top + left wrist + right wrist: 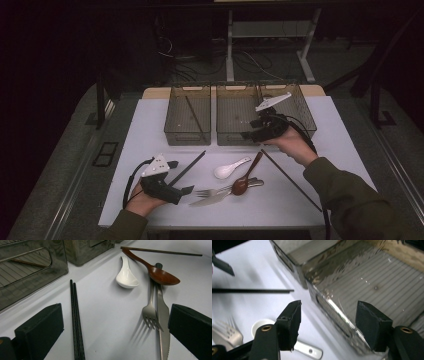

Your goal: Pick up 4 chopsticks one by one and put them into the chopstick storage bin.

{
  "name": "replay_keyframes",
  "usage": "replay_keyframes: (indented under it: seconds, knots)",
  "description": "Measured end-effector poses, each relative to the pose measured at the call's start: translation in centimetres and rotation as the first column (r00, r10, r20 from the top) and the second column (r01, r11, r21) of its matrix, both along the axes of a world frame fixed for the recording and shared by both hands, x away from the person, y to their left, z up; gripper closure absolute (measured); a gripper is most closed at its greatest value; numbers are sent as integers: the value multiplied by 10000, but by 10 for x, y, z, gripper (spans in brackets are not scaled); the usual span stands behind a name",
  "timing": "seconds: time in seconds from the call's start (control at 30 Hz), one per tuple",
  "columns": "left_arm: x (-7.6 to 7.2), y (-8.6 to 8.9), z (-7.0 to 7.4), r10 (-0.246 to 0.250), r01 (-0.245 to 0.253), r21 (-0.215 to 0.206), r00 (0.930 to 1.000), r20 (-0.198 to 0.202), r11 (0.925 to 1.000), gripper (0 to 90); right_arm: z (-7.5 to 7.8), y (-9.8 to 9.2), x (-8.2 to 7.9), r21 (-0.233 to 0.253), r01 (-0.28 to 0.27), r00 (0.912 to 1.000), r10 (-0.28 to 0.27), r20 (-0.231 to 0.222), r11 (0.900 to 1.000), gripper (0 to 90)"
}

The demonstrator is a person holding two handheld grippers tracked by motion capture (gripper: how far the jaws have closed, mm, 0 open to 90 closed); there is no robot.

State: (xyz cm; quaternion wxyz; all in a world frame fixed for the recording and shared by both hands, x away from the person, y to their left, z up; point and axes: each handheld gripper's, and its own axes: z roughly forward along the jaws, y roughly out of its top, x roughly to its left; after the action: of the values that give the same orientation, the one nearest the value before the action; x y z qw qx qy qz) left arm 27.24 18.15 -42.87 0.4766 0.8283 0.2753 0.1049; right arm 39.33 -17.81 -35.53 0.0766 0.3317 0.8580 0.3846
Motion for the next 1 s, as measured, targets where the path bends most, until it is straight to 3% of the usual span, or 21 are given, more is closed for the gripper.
replay_keyframes:
  seconds: [0.57,1.0]
  knots:
    - [-1,0,1,24,-24,-29,10000,12,10000,0,-7,-27,-20,-841,64,9980,-117,-620,9964,369]
    - [-1,0,1,20,-20,-12,10000,23,10000,0,-13,-52,-37,-1083,249,9948,-353,-954,9938,369]
